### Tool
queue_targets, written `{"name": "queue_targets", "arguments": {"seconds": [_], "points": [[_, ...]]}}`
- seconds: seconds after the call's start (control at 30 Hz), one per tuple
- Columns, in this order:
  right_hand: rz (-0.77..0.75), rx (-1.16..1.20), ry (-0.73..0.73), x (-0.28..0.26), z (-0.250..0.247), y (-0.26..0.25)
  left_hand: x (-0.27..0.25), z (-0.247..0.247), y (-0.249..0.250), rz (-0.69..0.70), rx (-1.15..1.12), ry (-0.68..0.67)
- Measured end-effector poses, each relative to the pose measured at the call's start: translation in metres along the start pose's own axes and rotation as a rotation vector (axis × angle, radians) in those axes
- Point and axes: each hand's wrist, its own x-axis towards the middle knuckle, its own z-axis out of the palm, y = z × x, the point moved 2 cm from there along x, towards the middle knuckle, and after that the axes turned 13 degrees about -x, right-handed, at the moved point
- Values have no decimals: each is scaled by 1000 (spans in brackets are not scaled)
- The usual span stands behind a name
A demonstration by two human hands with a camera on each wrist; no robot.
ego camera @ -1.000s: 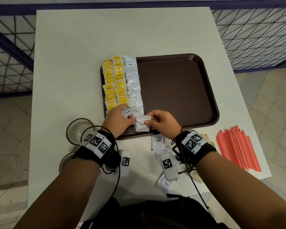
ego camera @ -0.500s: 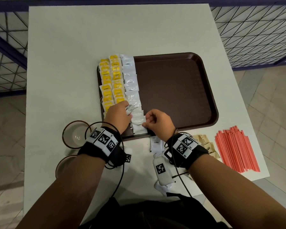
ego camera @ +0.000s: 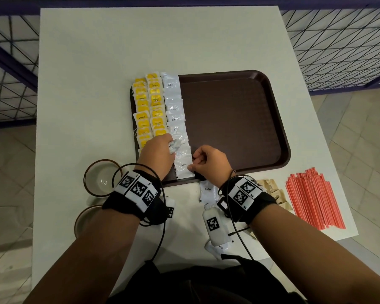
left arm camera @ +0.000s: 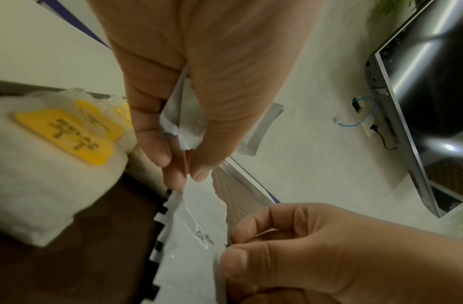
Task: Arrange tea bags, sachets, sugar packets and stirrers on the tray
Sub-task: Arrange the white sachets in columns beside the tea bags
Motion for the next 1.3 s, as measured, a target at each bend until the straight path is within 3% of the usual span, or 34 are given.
{"name": "queue_targets", "arguments": {"seconds": [0.2, 0.3, 0.37, 0.47, 0.57, 0.7, 0.9, 1.03, 1.3], "points": [[-22, -54, -6, -2, -5, 2, -5, -5, 0, 62, -58, 43], [-82, 0, 80, -8, -18, -2, -14, -11, 5, 64, -390, 89], [-107, 278, 11, -11, -27, -11, -16, -14, 13, 29, -657, 51], [-105, 788, -303, -17, -31, -31, -4, -11, 19, -34, -852, -20], [-119, 1032, -351, -6, -34, -45, 15, -9, 30, 25, -795, -106], [-122, 1025, -162, 23, -39, -49, 53, -13, 39, 232, -458, -101], [-71, 998, -42, 83, -60, -48, 117, -43, 60, 170, -335, -209], [-32, 901, -29, 121, -68, -43, 159, -59, 61, 39, -366, -317], [-4, 759, 45, 168, -68, -40, 215, -57, 63, -28, -228, -367]]}}
